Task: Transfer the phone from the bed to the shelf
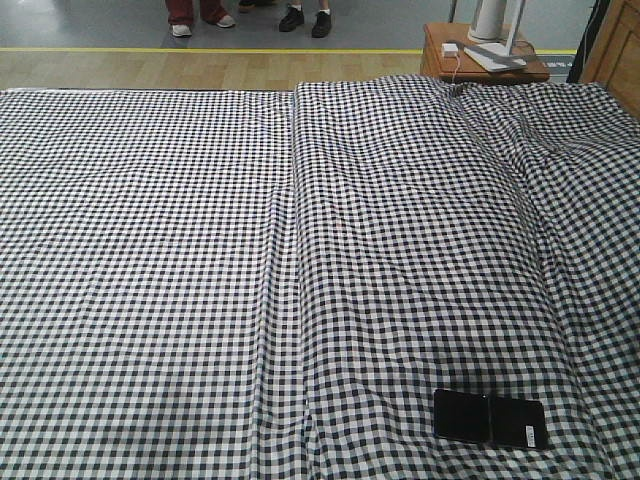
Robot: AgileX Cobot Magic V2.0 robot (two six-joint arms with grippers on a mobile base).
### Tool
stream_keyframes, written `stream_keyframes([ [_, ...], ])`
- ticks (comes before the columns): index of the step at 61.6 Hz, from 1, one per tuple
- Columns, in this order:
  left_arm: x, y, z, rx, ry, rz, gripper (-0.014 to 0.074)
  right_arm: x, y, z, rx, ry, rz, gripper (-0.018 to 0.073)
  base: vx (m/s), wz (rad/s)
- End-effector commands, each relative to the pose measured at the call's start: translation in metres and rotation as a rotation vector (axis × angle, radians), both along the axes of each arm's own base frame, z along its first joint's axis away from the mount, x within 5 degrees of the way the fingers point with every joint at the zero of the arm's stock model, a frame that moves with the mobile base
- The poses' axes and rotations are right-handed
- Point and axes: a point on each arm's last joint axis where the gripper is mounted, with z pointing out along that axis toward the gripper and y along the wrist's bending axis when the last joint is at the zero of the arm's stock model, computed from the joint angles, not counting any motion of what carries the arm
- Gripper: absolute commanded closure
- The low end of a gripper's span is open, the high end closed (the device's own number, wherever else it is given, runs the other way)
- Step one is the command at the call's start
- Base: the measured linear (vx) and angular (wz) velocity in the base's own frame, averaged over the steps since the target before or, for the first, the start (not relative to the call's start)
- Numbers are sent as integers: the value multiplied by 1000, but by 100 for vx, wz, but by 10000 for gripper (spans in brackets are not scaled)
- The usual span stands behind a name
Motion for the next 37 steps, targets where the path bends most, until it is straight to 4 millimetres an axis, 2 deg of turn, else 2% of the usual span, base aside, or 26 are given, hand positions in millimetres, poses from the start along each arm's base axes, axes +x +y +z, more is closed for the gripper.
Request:
stream_keyframes([
  [1,-1,0,15,-11,-108,-2,595,15,-2,1,-14,61,-6,547,0,0],
  [7,-1,0,15,-11,-108,-2,595,25,-3,-12,-6,180,-6,503,0,0],
  [14,-1,0,15,-11,-108,-2,595,34,-4,-20,-2,243,-6,395,0,0],
  [20,-1,0,15,-11,-108,-2,595,38,-4,-22,-1,253,-5,248,0,0],
  [32,-1,0,15,-11,-108,-2,595,40,-4,-20,-2,226,-5,-114,0,0],
  [35,-1,0,15,-11,-108,-2,595,41,-4,-19,-1,213,-6,-172,0,0],
  [37,-1,0,15,-11,-108,-2,595,41,-4,-19,-1,211,-6,-169,0,0],
])
